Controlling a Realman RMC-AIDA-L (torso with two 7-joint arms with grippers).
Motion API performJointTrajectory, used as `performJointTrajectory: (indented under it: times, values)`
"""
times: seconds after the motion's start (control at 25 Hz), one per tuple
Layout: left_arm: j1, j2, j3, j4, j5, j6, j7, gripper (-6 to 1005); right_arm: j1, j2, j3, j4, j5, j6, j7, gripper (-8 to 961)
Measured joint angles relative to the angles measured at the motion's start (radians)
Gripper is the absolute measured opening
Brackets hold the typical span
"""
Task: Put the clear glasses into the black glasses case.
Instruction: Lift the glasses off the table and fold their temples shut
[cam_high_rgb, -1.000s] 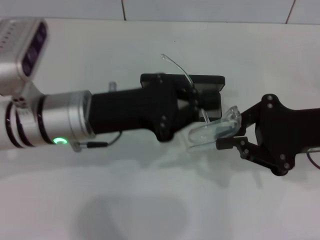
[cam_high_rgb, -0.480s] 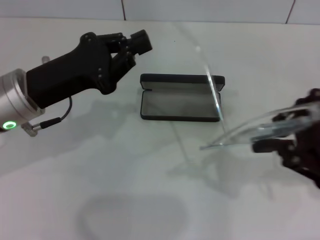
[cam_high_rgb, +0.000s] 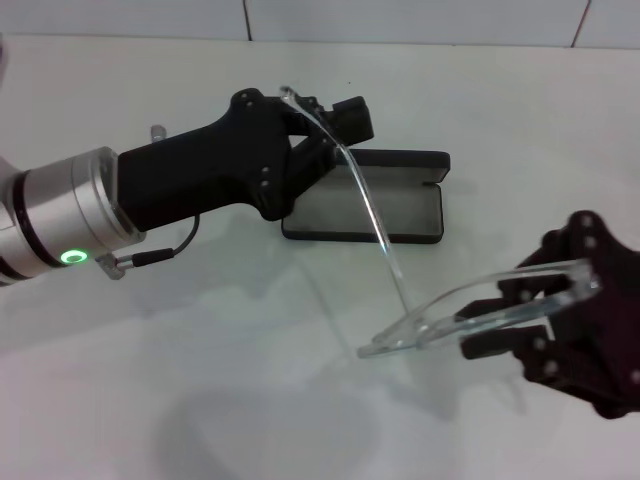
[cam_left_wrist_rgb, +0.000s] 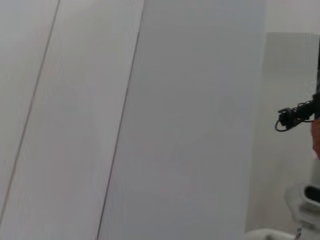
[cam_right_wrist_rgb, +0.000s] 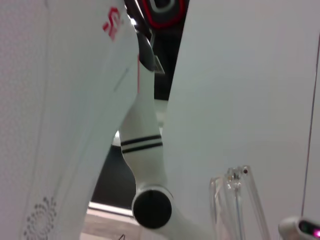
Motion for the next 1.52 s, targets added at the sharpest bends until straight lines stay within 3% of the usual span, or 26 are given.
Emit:
performJointTrajectory:
  times: [0.84, 1.28, 1.52]
  values:
    - [0.003, 0.001, 0.052, 0.002, -0.045, 0.115, -0.007, 43, 0.006, 0.001, -0.027, 0.029, 0.001, 0.139, 0.006, 58]
    - [-0.006, 0.000, 0.152, 0.016, -0.050, 0.118, -0.001, 43, 0.023, 0.000, -0.029, 0.047, 0.000, 0.155, 0.011, 57]
    - [0.000, 0.000, 0.160, 0.027, -0.072, 0.119, 0.000, 43, 0.026, 0.000, -0.029, 0.051, -0.003, 0.162, 0.011, 58]
